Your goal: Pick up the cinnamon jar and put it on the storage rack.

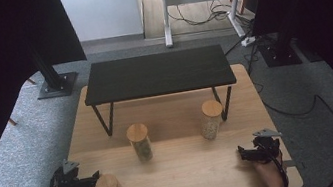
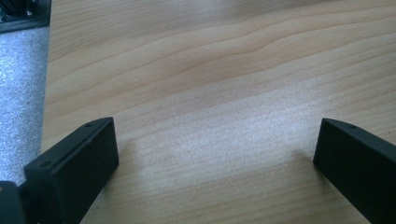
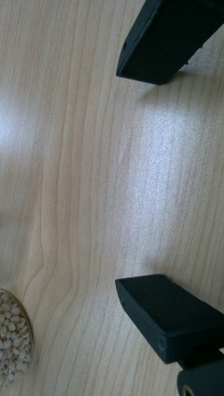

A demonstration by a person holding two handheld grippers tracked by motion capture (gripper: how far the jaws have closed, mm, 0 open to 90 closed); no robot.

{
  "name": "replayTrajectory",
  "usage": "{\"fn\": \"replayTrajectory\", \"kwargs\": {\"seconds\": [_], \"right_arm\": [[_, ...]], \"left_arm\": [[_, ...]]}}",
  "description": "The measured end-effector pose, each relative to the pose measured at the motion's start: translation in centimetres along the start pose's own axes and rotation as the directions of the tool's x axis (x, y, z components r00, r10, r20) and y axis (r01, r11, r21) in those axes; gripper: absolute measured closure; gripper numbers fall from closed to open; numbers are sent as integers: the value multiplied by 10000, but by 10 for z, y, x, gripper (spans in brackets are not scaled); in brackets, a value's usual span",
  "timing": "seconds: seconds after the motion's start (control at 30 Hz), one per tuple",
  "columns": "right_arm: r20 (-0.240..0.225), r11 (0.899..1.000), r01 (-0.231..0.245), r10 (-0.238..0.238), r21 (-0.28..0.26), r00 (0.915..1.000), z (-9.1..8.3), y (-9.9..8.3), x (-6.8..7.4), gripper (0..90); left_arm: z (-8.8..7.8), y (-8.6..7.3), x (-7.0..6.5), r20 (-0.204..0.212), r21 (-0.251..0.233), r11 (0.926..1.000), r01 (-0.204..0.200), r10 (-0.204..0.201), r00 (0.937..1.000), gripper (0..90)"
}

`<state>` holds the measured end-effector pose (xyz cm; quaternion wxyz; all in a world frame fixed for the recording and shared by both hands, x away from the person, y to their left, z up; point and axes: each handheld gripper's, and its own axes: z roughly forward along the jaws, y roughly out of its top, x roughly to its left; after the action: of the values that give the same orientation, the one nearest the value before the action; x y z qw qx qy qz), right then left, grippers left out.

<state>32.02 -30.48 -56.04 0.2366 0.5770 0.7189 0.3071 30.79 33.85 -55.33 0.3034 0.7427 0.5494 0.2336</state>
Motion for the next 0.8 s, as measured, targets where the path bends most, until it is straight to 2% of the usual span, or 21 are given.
{"fn": "replayTrajectory", "kwargs": {"seconds": [0.43, 0.63, 0.73, 0.8], "right_arm": [[-2, 10000, 2, -2, -1, 10000, 0, 0, 0, 15], [-20, 10000, 22, -22, -9, 10000, -1, -1, 0, 15], [-20, 10000, 21, -21, -9, 10000, -1, -1, 0, 15], [-21, 10000, 21, -21, -9, 10000, -1, -1, 0, 15]], "left_arm": [[-6, -5, 2, -147, -111, 9998, 168, -170, 9997, 36], [-8, -5, 3, 33, -146, 9999, 49, -49, 10000, 48], [-9, -4, 4, 53, -272, 9996, 34, -33, 10000, 52], [-11, -2, 3, 245, -461, 9989, 27, -16, 9997, 55]]}}
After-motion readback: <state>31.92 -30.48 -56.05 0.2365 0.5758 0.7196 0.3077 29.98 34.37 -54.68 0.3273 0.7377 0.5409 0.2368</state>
